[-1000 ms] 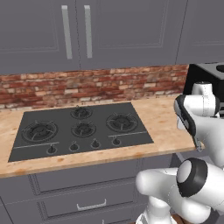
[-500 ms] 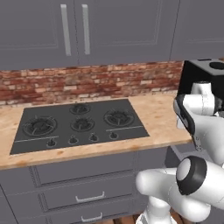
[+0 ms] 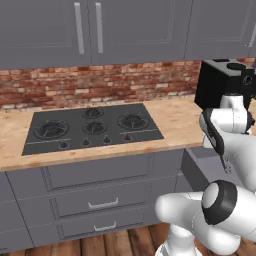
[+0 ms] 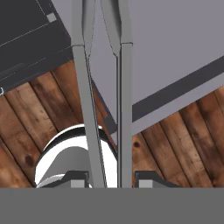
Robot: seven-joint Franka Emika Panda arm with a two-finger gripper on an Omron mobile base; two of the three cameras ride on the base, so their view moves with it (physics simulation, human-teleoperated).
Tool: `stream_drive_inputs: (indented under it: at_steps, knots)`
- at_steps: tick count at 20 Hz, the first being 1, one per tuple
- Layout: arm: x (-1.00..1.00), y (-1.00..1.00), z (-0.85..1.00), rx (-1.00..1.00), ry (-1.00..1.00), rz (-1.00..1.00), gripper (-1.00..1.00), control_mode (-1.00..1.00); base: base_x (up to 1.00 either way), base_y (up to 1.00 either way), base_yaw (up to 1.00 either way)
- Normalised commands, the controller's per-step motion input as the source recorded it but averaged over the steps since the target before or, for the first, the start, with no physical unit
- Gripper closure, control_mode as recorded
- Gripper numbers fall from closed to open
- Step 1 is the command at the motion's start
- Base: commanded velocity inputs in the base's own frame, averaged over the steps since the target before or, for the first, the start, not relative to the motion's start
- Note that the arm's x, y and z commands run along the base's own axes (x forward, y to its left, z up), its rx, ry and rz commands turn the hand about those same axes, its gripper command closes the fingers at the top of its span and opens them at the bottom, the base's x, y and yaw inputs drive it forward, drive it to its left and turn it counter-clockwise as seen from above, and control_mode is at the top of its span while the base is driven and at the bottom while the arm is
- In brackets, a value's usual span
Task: Take the tongs from the drawer on the right and place them on the dining counter next to the tray containing the kebab skewer.
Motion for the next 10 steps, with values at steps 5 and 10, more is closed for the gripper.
stream_drive_inputs:
  at_steps: [5, 10]
  knots:
    - [0.0, 0.0, 0.0, 0.0, 0.0, 0.0, 1.0, 1.0, -0.34, 0.76, 0.0]
    - [0.0, 0.0, 0.0, 0.0, 0.0, 0.0, 1.0, 1.0, -0.43, 0.73, -0.08]
